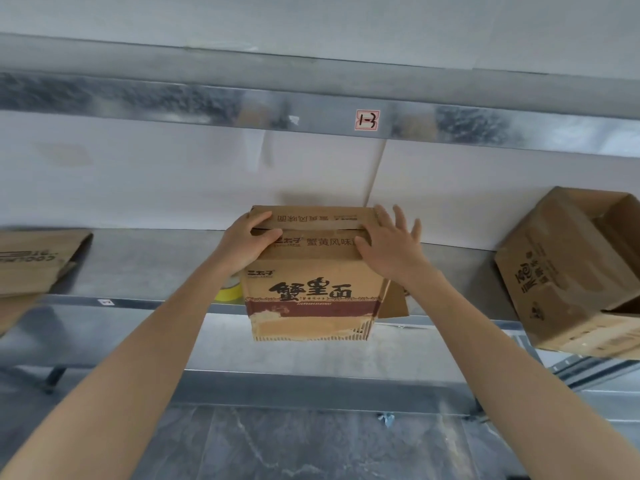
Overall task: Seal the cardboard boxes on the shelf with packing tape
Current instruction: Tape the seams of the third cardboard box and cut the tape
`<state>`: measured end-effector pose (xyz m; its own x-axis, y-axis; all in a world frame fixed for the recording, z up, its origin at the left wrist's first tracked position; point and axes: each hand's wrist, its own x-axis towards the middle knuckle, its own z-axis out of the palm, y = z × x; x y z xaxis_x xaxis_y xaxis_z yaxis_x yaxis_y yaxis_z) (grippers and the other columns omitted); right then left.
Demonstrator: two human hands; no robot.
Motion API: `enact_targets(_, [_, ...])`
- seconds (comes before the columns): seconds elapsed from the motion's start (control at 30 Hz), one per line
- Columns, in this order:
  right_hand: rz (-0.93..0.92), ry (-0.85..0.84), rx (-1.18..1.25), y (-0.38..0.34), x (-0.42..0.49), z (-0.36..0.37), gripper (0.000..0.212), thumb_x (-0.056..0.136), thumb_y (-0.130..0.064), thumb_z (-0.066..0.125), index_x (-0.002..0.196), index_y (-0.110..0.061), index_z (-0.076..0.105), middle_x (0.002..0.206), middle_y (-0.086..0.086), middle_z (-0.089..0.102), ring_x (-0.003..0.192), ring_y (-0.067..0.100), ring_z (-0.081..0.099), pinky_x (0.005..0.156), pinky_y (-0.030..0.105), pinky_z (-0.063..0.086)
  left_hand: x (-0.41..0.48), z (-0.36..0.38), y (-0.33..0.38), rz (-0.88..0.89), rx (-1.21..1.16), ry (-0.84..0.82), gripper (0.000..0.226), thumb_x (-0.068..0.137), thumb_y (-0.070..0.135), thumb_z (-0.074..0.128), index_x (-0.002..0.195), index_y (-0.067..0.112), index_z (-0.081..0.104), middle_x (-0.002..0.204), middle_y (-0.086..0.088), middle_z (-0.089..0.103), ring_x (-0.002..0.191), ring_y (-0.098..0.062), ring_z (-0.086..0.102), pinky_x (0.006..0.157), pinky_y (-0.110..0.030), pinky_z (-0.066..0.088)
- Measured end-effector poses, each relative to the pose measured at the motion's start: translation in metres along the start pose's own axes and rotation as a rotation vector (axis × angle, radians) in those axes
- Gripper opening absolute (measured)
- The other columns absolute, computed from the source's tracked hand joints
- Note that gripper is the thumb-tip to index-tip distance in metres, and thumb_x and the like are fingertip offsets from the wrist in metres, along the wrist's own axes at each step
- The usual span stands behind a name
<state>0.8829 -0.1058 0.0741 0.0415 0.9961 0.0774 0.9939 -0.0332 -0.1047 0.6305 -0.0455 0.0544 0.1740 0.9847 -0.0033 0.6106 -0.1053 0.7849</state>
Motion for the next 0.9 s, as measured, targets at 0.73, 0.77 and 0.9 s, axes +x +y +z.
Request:
enact_targets(0.73, [-0.226,-0.016,0.264,-0.068,0.037,0.034,0.049,0.096,-0.054,0.034,0.142,-0.035,0.039,0.155,-0.011,0.024,0.145,0.013,0.012,0.116,0.042,0.003,-0.018,0.007,-0.127,-0.120,0.770,-0.191,0.033,0.089,0.019,0.053,0.122,0.019,0.059,0.124,-0.004,0.057,0.118,-0.026,0.049,0.092,-0.037,0.039])
enact_targets(0.77, [-0.223,-0.018,0.263,-0.068,0.038,0.034,0.049,0.096,-0.054,0.034,0.142,-0.036,0.039,0.155,-0.011,0.024,0.145,0.013,0.011,0.116,0.041,0.003,-0.018,0.008,-0.132,-0.072,0.823,-0.179,0.034,0.089,0.017,0.053,0.123,0.018,0.058,0.125,-0.004,0.056,0.121,-0.026,0.046,0.093,-0.038,0.038])
enact_targets(0.9, [-0.216,-0.024,0.268,-0.068,0.037,0.033,0.049,0.096,-0.053,0.034,0.142,-0.036,0.039,0.156,-0.011,0.023,0.145,0.012,0.011,0.116,0.040,0.002,-0.017,-0.006,-0.133,0.033,0.781,-0.102,0.036,0.090,0.013,0.051,0.126,0.018,0.058,0.124,-0.004,0.059,0.118,-0.028,0.050,0.091,-0.036,0.039])
